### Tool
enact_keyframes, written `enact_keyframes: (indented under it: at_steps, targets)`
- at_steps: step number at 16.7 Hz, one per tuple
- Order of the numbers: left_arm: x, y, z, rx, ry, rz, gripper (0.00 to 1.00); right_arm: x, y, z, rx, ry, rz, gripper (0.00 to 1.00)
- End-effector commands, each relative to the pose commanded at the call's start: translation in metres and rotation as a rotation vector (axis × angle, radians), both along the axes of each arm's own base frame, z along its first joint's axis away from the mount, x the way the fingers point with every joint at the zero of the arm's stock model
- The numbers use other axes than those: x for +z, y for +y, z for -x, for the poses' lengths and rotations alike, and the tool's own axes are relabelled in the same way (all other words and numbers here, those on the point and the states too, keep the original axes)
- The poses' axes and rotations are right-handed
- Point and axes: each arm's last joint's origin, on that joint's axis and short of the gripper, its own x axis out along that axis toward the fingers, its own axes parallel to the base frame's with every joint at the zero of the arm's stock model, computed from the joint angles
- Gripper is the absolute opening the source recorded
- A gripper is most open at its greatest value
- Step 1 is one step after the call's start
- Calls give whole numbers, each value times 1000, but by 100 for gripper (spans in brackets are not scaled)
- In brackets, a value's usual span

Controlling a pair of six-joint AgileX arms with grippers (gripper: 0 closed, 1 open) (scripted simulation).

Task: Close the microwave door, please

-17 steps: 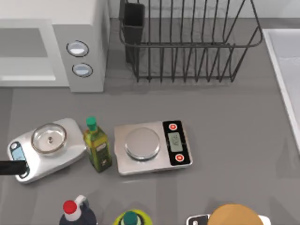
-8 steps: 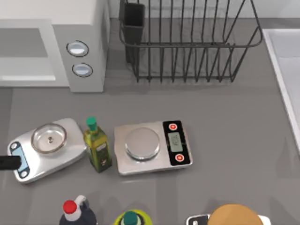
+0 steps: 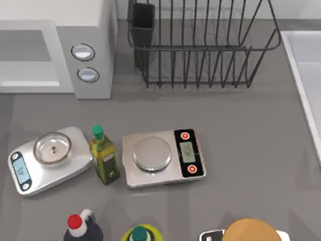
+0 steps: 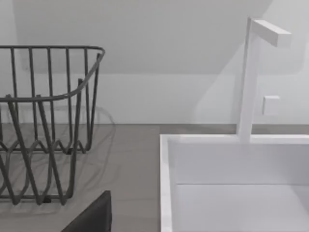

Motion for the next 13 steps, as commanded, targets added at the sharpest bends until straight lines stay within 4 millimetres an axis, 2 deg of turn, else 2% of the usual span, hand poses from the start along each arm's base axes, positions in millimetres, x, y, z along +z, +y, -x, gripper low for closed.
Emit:
enact_keyframes:
  at_steps: [2,5,7,9,11,13]
  targets:
    - [20,27,-20,17,112,-47,0,0,0,0,0,0,0,100]
    - [34,87,-52,41,290,-41,0,0,0,0,0,0,0,100]
    - [31,135,-66,50,392,8,0,0,0,0,0,0,0,100]
    - [20,179,-71,52,471,77,0,0,0,0,0,0,0,100]
    - [7,215,-69,52,527,148,0,0,0,0,0,0,0,100]
    - [-2,240,-63,52,560,205,0,0,0,0,0,0,0,100]
